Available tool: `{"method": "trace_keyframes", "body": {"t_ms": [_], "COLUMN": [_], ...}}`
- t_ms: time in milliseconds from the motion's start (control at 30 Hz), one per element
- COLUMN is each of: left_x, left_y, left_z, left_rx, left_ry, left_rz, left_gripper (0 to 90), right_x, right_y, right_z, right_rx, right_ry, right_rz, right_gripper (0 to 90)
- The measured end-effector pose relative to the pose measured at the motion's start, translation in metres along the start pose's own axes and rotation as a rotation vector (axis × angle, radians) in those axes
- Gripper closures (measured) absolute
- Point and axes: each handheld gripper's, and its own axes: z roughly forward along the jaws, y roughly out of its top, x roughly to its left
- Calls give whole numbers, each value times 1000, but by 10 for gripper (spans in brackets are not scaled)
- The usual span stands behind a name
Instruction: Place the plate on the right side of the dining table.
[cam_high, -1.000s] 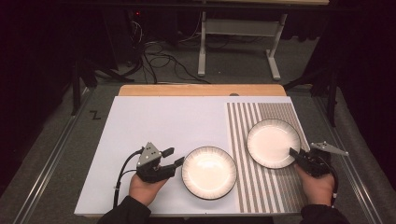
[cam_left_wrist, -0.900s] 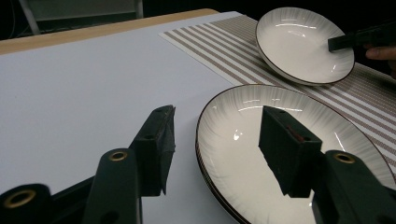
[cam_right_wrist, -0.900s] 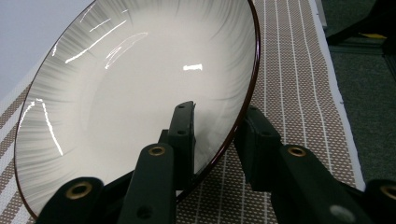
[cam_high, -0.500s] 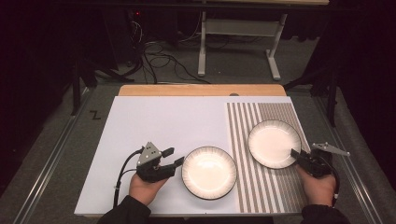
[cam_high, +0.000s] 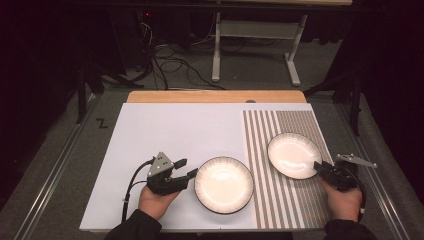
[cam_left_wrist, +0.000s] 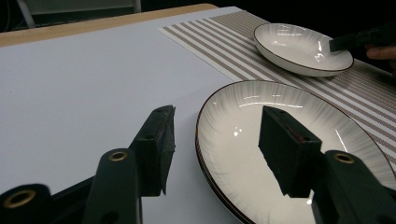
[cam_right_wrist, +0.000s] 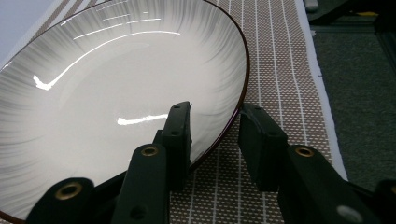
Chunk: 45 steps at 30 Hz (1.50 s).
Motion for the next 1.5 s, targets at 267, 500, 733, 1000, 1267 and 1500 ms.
{"method": "trace_keyframes", "body": {"t_ms": [267, 500, 733, 1000, 1267, 1500], "left_x": [0, 2, 3, 15, 26, 19], "left_y": [-1, 0, 1, 3, 5, 1], "left_z": [0, -1, -6, -27, -50, -55], "left_rx": [5, -4, -13, -14, -40, -44], "left_ry": [6, 15, 34, 77, 98, 91], "left_rz": [21, 22, 46, 86, 108, 128], "left_gripper": [454, 432, 390, 294, 173, 105], "right_x": [5, 15, 34, 67, 113, 155], "right_y": [3, 4, 5, 6, 2, -8], "right_z": [-10, -16, -27, -35, -40, -37], "right_rx": [-54, -80, -127, -168, -180, -173], "right_ry": [3, 28, 70, 139, 213, 279], "right_rz": [-26, -67, -132, -191, -252, -280], "right_gripper": [549, 430, 370, 233, 161, 5]}}
